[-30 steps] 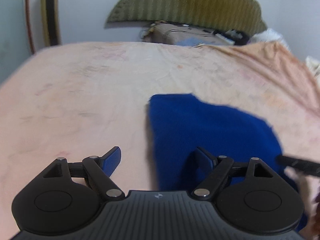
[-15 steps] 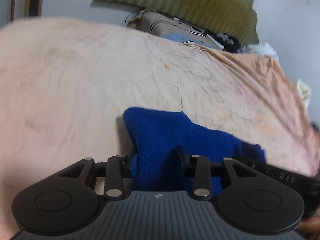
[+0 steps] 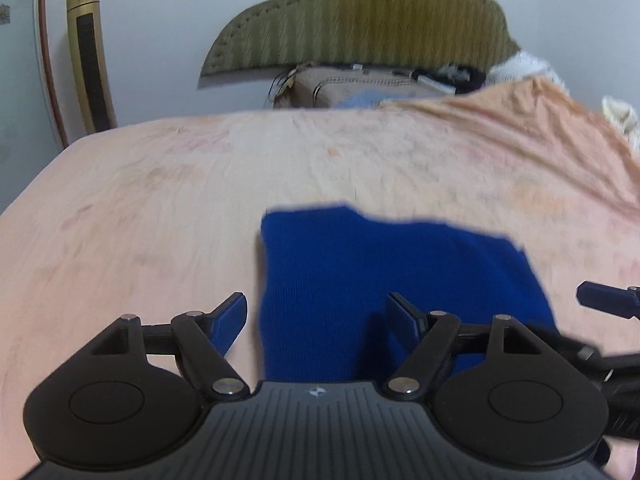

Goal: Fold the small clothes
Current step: 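Pull both open grippers back away from the folded sweater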

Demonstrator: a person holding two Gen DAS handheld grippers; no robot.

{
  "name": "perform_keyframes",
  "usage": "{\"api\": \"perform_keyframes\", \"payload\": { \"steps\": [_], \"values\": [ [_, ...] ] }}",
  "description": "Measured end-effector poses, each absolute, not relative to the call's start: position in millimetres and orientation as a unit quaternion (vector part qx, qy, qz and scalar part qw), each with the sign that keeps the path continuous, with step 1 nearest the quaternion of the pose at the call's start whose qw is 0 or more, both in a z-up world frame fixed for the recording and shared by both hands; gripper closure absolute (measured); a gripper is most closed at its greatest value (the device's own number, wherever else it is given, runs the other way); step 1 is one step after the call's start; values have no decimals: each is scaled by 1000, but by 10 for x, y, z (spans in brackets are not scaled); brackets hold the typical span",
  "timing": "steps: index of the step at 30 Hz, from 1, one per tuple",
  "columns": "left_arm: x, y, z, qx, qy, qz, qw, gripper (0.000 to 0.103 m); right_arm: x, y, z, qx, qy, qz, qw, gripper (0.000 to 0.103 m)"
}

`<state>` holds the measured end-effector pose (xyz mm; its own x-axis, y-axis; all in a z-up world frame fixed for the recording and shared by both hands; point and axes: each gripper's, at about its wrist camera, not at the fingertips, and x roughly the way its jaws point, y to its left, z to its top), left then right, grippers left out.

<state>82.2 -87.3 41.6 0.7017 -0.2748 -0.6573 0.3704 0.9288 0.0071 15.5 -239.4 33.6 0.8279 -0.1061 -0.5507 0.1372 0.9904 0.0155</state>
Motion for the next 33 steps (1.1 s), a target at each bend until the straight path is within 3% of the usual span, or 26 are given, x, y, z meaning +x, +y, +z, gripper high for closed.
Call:
{"api": "perform_keyframes", "payload": {
  "steps": [3, 5, 8, 33],
  "values": [
    [698, -910, 301, 89, 357, -142, 919, 27, 184, -2392, 149, 39, 340, -83, 936, 21],
    [558, -859, 331, 84, 349, -132, 924, 27, 40, -2416, 181, 66, 330, -87, 938, 19],
    [402, -839, 345, 97, 348, -113, 925, 27, -180, -2402, 250, 93, 314, -87, 941, 3],
    [-472, -411, 215, 69, 395, -121, 908, 22, -878, -1914, 104, 74, 347, -92, 930, 0]
  ]
}}
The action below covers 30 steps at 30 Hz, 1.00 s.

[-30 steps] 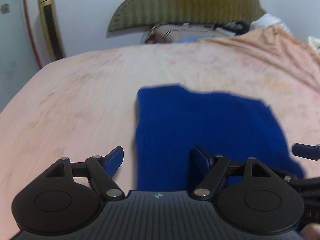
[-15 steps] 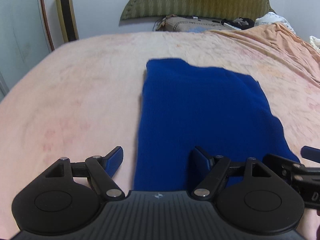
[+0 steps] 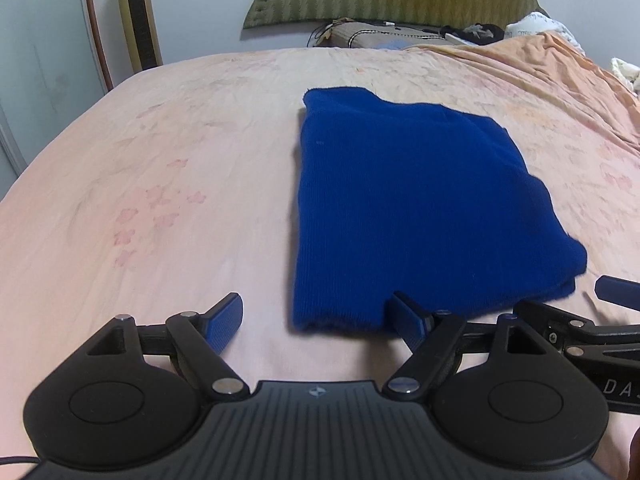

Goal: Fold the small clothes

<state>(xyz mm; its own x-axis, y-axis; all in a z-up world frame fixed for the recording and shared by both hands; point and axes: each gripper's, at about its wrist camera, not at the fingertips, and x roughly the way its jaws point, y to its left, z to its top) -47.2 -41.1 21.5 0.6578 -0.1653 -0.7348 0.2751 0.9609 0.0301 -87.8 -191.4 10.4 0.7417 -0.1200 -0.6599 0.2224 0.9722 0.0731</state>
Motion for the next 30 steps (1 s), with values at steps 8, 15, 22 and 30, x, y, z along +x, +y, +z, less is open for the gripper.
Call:
{"api": "perform_keyframes", "payload": {
  "steps": [8, 15, 22, 30],
  "values": [
    [-601, -312, 182, 67, 406, -111, 905, 22, -1033, -1767, 57, 54, 358, -94, 927, 0],
    [-663, -222, 162, 53, 420, -109, 900, 21, -1105, -1765, 102, 52, 355, -105, 928, 0],
    [-691, -190, 148, 55, 425, -107, 897, 21, -1152, -1766, 108, 52, 355, -112, 927, 0],
    [-709, -153, 160, 47, 427, -103, 897, 21, -1192, -1758, 124, 50, 357, -108, 927, 0]
  ]
}}
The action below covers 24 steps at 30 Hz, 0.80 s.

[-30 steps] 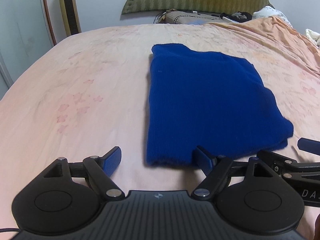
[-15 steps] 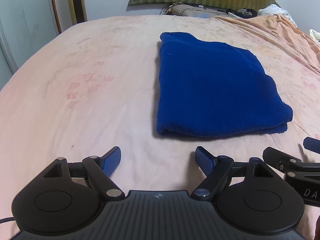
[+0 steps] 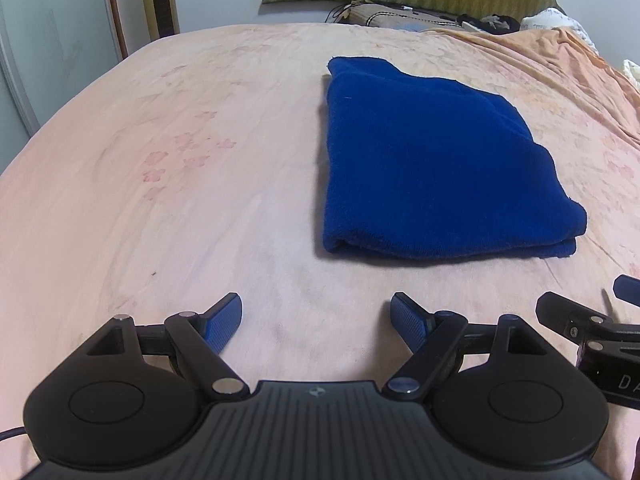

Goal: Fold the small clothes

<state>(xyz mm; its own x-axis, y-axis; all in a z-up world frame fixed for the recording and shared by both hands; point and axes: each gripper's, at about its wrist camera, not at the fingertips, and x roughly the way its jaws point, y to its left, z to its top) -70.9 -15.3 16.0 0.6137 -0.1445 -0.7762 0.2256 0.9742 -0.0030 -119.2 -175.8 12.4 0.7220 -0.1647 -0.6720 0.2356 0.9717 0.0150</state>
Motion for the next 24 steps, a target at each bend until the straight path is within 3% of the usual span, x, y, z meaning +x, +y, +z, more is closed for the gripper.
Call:
{"api": "perform_keyframes", "payload": {
  "steps": [24],
  "values": [
    [-726, -96, 138, 42, 428, -105, 897, 21, -1250, -1708, 115, 52, 362, -111, 924, 0]
  ]
}}
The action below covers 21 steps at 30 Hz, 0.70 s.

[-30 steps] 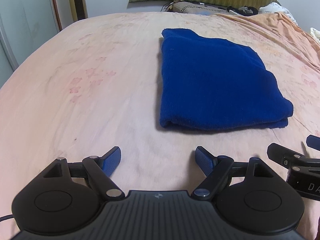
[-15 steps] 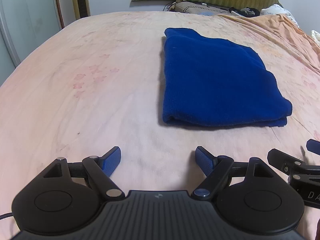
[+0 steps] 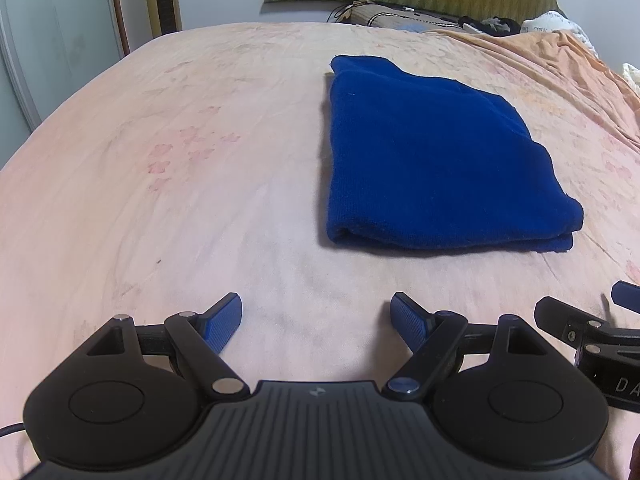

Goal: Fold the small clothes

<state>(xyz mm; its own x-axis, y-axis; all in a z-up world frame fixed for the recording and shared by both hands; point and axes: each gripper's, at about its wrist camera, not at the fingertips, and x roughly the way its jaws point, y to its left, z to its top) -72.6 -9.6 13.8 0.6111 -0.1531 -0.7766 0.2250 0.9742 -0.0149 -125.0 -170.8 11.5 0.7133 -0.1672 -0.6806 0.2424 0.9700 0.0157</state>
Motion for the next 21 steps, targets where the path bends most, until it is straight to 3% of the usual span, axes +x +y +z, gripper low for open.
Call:
{"api": "perform_keyframes", "payload": {
  "steps": [21],
  "values": [
    [-754, -89, 135, 46, 428, -104, 897, 21, -1282, -1731, 133, 54, 365, -122, 921, 0]
  ]
}}
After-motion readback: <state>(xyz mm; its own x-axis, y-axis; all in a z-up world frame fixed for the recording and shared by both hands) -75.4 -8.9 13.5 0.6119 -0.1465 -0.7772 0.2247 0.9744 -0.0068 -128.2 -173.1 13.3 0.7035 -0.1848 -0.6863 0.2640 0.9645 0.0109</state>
